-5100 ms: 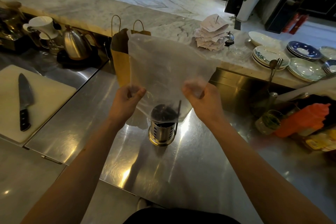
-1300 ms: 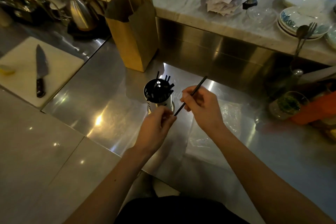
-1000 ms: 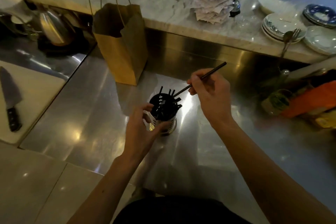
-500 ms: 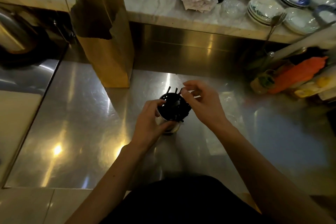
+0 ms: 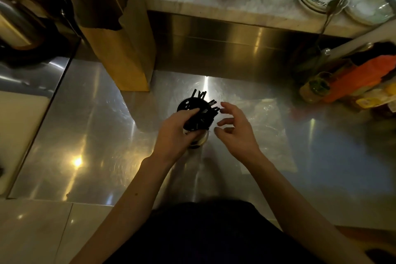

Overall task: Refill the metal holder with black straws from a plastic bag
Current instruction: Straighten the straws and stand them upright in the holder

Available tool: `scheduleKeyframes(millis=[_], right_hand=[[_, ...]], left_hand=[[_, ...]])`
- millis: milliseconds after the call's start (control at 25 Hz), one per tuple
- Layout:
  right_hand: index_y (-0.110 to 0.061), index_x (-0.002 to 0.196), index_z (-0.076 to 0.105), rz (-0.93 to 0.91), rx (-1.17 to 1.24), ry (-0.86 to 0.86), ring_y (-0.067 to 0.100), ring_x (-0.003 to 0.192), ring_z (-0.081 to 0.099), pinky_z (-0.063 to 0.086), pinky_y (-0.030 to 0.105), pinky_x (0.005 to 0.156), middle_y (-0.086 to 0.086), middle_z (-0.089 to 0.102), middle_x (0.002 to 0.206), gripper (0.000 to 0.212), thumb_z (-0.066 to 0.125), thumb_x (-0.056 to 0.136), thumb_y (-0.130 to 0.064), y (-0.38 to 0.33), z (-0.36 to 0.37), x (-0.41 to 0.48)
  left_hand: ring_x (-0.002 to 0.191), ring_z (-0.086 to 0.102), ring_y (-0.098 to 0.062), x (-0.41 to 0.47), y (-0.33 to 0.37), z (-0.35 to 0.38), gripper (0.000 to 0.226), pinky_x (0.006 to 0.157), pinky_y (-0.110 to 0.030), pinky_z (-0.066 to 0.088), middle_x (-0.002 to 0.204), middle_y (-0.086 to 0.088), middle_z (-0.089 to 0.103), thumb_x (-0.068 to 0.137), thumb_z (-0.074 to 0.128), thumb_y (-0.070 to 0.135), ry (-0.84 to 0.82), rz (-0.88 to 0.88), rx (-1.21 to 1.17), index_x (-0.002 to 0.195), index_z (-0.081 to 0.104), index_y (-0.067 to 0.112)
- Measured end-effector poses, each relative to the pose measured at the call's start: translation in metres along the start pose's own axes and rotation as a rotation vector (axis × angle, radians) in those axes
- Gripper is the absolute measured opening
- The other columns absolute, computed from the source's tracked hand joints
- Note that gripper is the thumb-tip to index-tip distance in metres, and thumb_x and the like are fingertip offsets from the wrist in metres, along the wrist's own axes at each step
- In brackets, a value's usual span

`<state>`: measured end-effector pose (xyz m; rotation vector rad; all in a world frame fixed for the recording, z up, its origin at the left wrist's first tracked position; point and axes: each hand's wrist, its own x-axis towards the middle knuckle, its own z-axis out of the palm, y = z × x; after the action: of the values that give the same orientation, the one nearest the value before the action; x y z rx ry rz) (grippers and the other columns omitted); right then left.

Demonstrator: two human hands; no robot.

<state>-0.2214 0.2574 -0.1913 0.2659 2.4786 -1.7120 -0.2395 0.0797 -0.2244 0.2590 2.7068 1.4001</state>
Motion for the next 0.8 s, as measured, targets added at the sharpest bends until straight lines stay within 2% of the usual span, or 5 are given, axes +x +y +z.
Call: scheduleKeyframes(millis=[120,280,440,560,800], right_hand=[[-0.021,0.13,0.051,-0.015,0.033,-0.018,0.013,0.085,0.064,0.055,0.016,0.069,-0.001,0.059,0.115,0.056,0.072,0.081,-0.006,-0.002,0.0,0.0],[-0.024,0.119,0.054,-0.038,0.025,-0.005,0.006,0.081,0.064,0.051,0.011,0.066,-0.007,0.063,0.1,0.046,0.074,0.081,-0.008,-0.007,0.001,0.002],[-0.024,0.112,0.057,-0.072,-0.039,-0.007,0.006,0.088,0.064,0.053,0.014,0.074,-0.006,0.066,0.102,0.036,0.073,0.083,-0.01,-0.005,0.009,0.002],[-0.024,0.108,0.06,-0.08,-0.079,-0.027,0.006,0.092,0.063,0.053,0.015,0.077,-0.006,0.065,0.106,0.031,0.072,0.083,-0.009,0.0,0.013,0.003],[-0.018,0.118,0.064,-0.136,-0.224,-0.048,0.003,0.09,0.058,0.048,0.01,0.077,-0.002,0.065,0.112,0.035,0.071,0.084,-0.011,0.006,0.014,0.007]], left_hand=[[0.107,0.061,-0.016,-0.001,0.007,0.002,0.045,0.098,-0.03,0.049,0.119,-0.005,0.068,0.08,0.078,0.012,0.042,0.012,0.005,0.123,0.065,0.016],[0.087,0.06,-0.012,-0.004,0.007,0.0,0.031,0.079,-0.014,0.044,0.1,-0.003,0.073,0.08,0.078,0.015,0.139,0.0,0.012,0.11,0.073,0.015],[0.091,0.058,-0.016,-0.007,0.002,0.0,0.023,0.081,-0.026,0.047,0.099,-0.005,0.072,0.083,0.075,0.012,0.168,-0.019,0.053,0.106,0.074,0.014],[0.097,0.063,-0.02,-0.009,-0.002,0.0,0.027,0.088,-0.031,0.05,0.105,-0.006,0.073,0.083,0.073,0.007,0.163,0.003,0.067,0.109,0.072,0.013],[0.098,0.066,-0.024,-0.006,-0.005,0.002,0.027,0.089,-0.042,0.054,0.104,-0.005,0.074,0.083,0.072,0.005,0.141,0.047,0.044,0.109,0.073,0.013]])
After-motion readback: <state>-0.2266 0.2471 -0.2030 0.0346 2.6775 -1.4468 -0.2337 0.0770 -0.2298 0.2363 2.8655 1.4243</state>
